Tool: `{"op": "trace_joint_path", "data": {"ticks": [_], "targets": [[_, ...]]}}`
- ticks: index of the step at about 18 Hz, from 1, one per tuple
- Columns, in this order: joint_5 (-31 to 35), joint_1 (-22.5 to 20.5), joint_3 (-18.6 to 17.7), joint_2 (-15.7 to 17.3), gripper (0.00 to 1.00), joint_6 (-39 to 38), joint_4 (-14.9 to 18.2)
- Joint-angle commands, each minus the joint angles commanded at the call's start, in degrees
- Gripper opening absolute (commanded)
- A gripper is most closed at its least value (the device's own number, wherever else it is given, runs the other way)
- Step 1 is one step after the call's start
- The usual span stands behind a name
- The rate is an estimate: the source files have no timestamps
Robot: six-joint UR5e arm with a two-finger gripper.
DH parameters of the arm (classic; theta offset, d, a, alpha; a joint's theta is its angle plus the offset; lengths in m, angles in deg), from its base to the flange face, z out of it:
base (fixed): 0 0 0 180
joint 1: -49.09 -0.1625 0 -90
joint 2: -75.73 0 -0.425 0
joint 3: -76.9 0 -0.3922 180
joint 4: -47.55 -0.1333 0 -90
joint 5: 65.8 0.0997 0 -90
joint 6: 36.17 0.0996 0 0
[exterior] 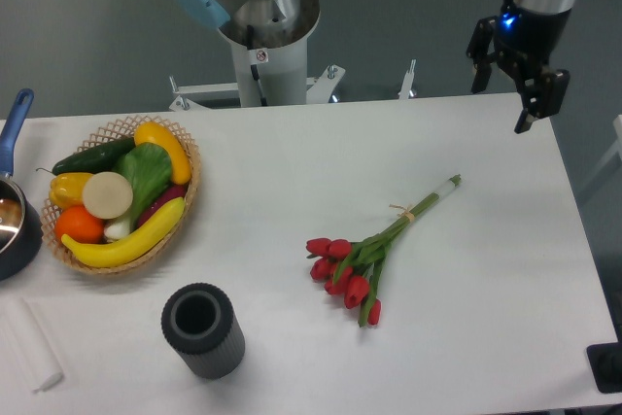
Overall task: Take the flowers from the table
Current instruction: 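Move the open gripper toward the red tulip bouquet stems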
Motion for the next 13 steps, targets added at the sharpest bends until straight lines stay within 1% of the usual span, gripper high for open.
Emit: {"op": "trace_joint_path", "data": {"ticks": [3, 5, 6, 7, 8, 10, 11, 13], "targets": [[-0.70, 0.00, 0.09, -0.09, 1.00, -0.35, 0.00], [-4.03, -0.17, 0.00, -0.35, 1.00, -0.53, 0.09], [-5.00, -0.26, -0.26, -0.26, 1.00, -0.96, 0.00], [-5.44, -0.35, -1.31, 0.00, 1.00, -2.10, -0.09], [-6.23, -0.44, -2.62, 0.17, 1.00, -3.59, -1.13], [-9.47, -0.70, -5.09, 0.26, 1.00, -8.50, -5.87], [-11.32, -0.79, -6.32, 0.26, 1.00, -12.09, -7.54], [-14.31, -0.79, -8.08, 0.70, 1.00, -18.60, -9.22]]}}
